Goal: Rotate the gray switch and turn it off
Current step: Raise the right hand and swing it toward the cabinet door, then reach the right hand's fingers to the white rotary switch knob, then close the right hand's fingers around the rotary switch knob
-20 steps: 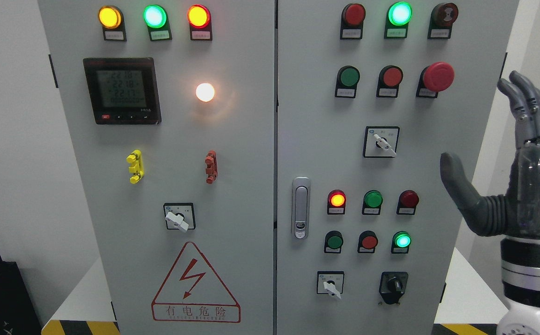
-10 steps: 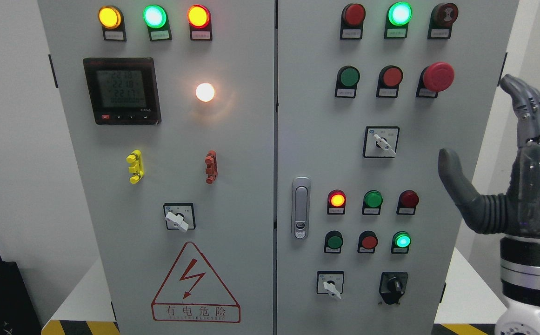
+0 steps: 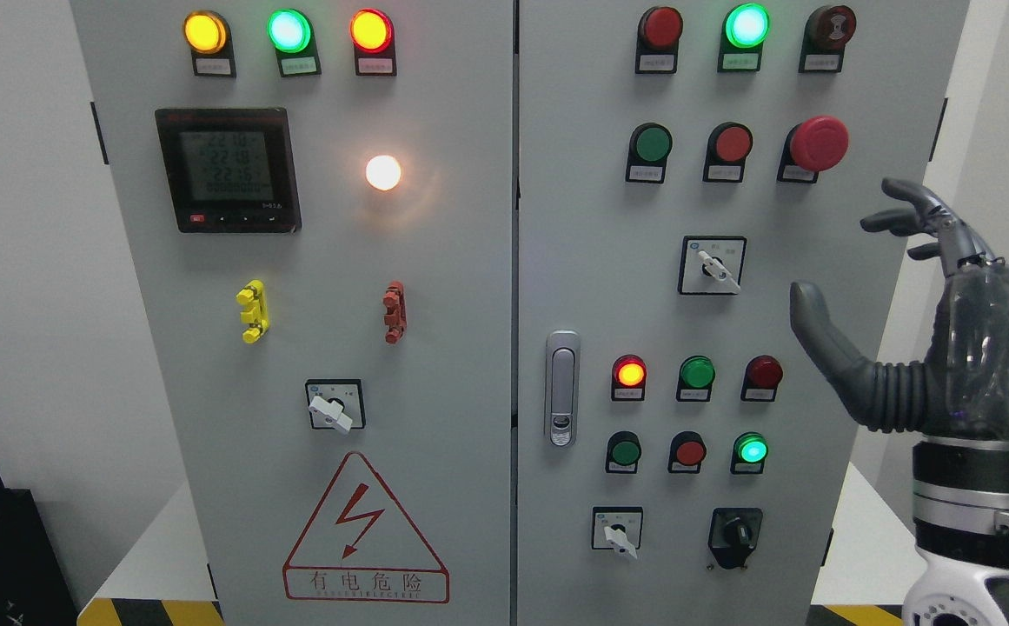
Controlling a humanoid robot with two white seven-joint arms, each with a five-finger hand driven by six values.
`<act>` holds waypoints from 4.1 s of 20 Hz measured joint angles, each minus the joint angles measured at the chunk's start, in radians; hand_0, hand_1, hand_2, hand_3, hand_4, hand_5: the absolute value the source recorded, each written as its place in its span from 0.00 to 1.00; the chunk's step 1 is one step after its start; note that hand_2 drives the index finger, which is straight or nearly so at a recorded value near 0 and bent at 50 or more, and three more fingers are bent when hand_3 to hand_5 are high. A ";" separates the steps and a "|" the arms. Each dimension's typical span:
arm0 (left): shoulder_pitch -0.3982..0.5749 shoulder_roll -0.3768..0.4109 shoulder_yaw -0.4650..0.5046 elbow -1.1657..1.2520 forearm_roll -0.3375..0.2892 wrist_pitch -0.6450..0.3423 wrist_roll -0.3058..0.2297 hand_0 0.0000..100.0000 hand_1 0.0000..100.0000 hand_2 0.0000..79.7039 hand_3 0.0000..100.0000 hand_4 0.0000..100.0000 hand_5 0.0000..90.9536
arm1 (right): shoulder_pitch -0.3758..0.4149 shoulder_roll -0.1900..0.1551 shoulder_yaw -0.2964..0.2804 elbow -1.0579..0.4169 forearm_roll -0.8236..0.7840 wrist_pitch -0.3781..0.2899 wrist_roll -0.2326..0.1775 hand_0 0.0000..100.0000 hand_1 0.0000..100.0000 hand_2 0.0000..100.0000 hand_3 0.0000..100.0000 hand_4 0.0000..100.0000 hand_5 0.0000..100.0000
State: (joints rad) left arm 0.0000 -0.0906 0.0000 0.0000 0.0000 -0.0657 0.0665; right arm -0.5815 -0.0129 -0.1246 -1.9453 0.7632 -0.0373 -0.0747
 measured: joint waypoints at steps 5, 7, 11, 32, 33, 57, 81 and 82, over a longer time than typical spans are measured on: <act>0.000 0.000 0.000 0.000 0.000 0.000 0.000 0.12 0.39 0.00 0.00 0.00 0.00 | -0.002 0.037 0.006 -0.001 0.019 0.032 0.009 0.02 0.52 0.50 0.83 0.88 1.00; 0.000 0.000 0.000 0.000 0.000 0.000 0.000 0.12 0.39 0.00 0.00 0.00 0.00 | -0.002 0.053 0.010 0.000 0.030 0.038 0.011 0.01 0.52 0.51 0.88 0.91 1.00; 0.000 0.000 0.000 0.000 0.000 0.000 0.000 0.12 0.39 0.00 0.00 0.00 0.00 | -0.003 0.081 0.020 0.001 0.062 0.093 0.039 0.01 0.52 0.51 0.93 0.94 1.00; 0.000 0.000 0.000 0.000 0.000 0.000 0.000 0.12 0.39 0.00 0.00 0.00 0.00 | -0.027 0.147 0.065 0.026 0.109 0.232 0.055 0.04 0.49 0.54 0.91 0.94 1.00; 0.000 0.000 0.000 0.000 0.000 0.000 0.000 0.12 0.39 0.00 0.00 0.00 0.00 | -0.029 0.148 0.067 0.029 0.111 0.233 0.055 0.04 0.49 0.54 0.91 0.94 1.00; 0.000 0.000 0.000 0.000 0.000 0.000 0.000 0.12 0.39 0.00 0.00 0.00 0.00 | -0.071 0.157 0.085 0.092 0.125 0.272 0.048 0.05 0.47 0.58 0.92 0.94 1.00; 0.000 0.000 0.000 0.000 0.000 0.000 0.000 0.12 0.39 0.00 0.00 0.00 0.00 | -0.092 0.153 0.084 0.129 0.125 0.285 0.058 0.09 0.46 0.59 0.93 0.94 1.00; 0.000 0.000 0.000 0.000 0.000 0.000 0.000 0.12 0.39 0.00 0.00 0.00 0.00 | -0.093 0.153 0.084 0.129 0.125 0.285 0.057 0.09 0.46 0.59 0.93 0.94 1.00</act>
State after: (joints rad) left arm 0.0000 -0.0906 0.0000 0.0000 0.0000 -0.0658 0.0665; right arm -0.6749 0.1400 -0.0402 -1.8161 0.8882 0.2482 -0.0178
